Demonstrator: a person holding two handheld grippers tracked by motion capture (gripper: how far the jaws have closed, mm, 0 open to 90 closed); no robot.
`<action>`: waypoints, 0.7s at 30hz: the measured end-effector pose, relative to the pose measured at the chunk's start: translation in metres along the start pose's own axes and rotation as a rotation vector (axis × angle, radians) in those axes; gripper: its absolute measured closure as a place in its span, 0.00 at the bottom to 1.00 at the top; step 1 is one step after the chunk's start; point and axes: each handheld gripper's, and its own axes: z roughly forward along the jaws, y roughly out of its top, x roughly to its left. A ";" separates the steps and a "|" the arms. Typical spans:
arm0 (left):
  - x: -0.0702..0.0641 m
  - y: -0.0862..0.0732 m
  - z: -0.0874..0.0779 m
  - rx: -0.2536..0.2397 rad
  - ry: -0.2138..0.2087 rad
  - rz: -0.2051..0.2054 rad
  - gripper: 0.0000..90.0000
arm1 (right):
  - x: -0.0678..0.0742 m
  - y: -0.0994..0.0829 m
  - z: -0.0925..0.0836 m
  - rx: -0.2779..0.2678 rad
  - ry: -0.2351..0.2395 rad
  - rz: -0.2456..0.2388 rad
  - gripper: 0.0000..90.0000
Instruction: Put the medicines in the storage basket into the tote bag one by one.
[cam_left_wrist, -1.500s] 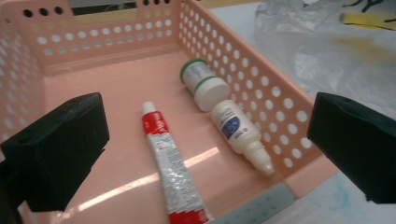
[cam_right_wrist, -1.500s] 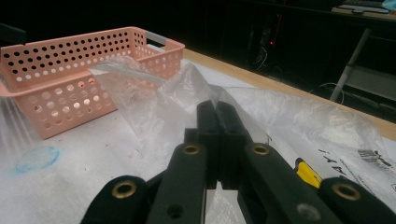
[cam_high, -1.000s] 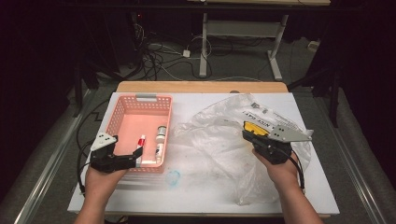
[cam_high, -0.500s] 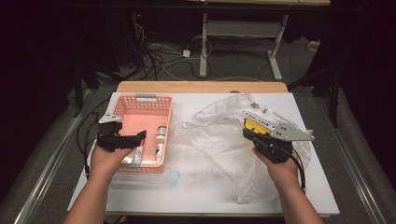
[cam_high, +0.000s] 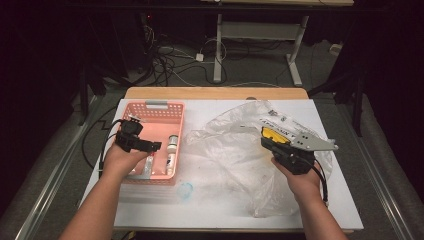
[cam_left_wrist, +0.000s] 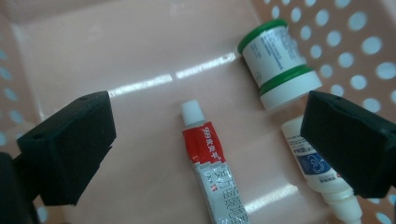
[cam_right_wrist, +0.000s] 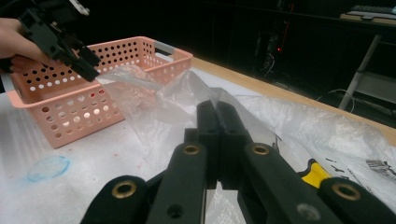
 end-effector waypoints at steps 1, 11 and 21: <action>0.001 0.002 0.004 0.028 -0.001 -0.007 0.05 | 0.000 0.000 0.000 0.001 0.001 0.000 1.00; 0.008 0.007 0.030 0.234 -0.007 -0.057 0.18 | -0.001 0.000 0.000 0.003 0.001 -0.004 1.00; 0.010 0.010 0.030 0.345 0.005 -0.075 0.36 | 0.000 0.000 -0.001 0.001 -0.002 -0.005 1.00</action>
